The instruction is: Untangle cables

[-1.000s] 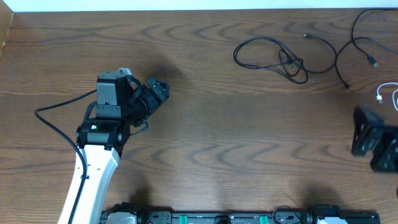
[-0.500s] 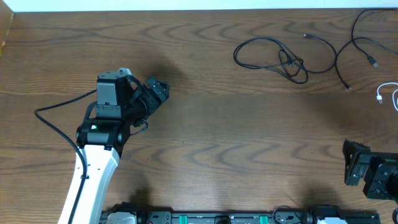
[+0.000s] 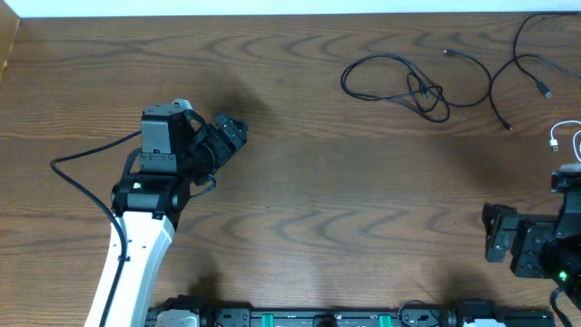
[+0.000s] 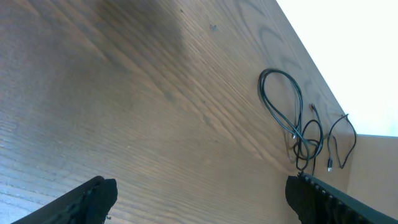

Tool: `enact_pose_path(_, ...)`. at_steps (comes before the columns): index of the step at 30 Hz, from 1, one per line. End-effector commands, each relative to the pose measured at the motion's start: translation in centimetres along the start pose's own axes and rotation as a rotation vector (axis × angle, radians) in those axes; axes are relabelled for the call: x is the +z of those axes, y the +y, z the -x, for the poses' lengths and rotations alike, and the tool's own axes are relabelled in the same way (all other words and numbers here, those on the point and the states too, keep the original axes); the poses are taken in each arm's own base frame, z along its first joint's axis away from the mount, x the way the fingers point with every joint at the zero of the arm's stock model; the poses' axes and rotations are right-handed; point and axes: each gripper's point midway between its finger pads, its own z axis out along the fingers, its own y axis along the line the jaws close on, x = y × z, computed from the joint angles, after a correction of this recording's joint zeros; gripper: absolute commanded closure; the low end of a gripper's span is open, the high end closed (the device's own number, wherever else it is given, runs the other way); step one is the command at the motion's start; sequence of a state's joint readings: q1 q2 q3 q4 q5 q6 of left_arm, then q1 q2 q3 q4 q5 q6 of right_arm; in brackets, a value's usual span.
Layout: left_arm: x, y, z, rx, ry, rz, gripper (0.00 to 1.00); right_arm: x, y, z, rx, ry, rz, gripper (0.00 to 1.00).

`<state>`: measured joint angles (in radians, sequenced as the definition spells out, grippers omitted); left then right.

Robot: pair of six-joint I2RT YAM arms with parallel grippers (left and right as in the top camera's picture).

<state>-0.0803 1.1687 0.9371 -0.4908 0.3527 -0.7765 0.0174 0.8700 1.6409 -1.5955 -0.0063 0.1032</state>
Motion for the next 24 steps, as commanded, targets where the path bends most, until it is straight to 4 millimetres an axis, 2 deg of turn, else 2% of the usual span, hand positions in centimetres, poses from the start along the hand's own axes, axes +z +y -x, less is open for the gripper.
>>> enact_pose_path(1,-0.4,-0.3,0.4,0.023,-0.017,-0.005,0.08,0.1,0.1,-1.3,0.005,-0.017,0.015,0.01)
enact_pose_path(11,-0.4,-0.3,0.5,0.023,-0.017,-0.005,0.08,-0.1,0.1,-2.8,0.002,-0.26,0.051,0.01)
enact_pose_path(18,-0.4,-0.3,0.5,0.023,-0.017,-0.005,0.08,0.5,-0.2,-4.2,-0.005,-0.288,0.046,0.01)
enact_pose_path(24,-0.4,-0.3,0.5,0.023,-0.017,-0.005,0.08,1.3,-0.3,-3.9,-0.004,-0.387,0.047,0.01)
